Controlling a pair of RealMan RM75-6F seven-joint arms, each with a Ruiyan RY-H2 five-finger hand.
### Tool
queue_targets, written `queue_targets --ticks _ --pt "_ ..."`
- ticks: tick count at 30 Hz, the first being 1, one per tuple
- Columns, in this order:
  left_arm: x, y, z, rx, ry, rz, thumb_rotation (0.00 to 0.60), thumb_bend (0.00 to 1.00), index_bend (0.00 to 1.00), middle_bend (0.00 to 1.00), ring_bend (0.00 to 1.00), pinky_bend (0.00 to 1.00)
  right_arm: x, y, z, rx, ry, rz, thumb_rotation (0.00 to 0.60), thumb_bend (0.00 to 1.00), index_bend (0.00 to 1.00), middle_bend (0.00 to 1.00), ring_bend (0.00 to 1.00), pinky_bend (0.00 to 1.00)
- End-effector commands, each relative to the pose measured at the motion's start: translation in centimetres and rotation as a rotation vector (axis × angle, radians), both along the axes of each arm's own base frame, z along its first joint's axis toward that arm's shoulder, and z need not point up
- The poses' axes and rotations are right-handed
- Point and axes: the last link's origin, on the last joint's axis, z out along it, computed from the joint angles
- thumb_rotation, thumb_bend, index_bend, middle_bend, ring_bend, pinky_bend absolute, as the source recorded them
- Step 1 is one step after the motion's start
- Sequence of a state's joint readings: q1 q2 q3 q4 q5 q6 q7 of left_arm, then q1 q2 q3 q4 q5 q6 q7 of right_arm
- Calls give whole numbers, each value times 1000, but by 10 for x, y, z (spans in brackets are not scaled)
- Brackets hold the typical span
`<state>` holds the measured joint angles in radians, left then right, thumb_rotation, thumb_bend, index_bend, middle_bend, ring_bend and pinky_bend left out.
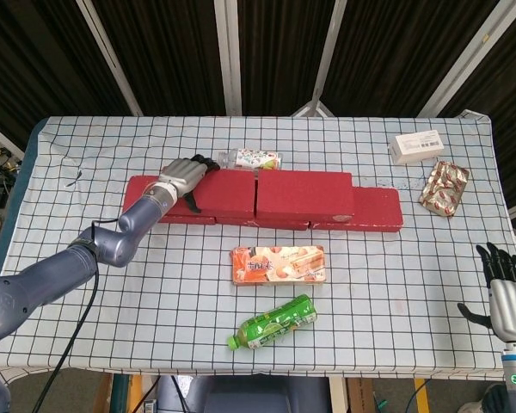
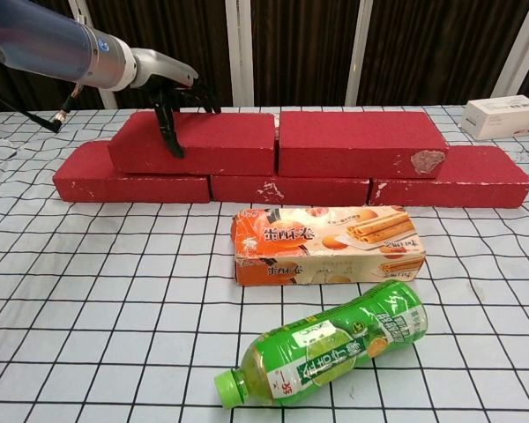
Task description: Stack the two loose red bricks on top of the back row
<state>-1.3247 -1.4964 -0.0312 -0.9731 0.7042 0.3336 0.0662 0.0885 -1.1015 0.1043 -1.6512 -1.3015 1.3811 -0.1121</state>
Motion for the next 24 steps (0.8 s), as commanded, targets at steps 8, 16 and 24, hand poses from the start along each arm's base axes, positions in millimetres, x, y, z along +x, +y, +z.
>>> queue_targets --ticks 8,16,24 --pt "3 -4 10 -14 23 -6 600 0 121 7 0 155 -1 0 1 2 10 -10 600 217 0 0 0 0" --pt "4 -4 16 21 35 -3 600 0 99 0 0 136 -1 1 1 -1 9 -14 600 218 0 0 0 0" --pt "5 -8 11 14 24 10 600 0 85 0 0 136 -2 1 1 -2 11 -19 600 217 0 0 0 0"
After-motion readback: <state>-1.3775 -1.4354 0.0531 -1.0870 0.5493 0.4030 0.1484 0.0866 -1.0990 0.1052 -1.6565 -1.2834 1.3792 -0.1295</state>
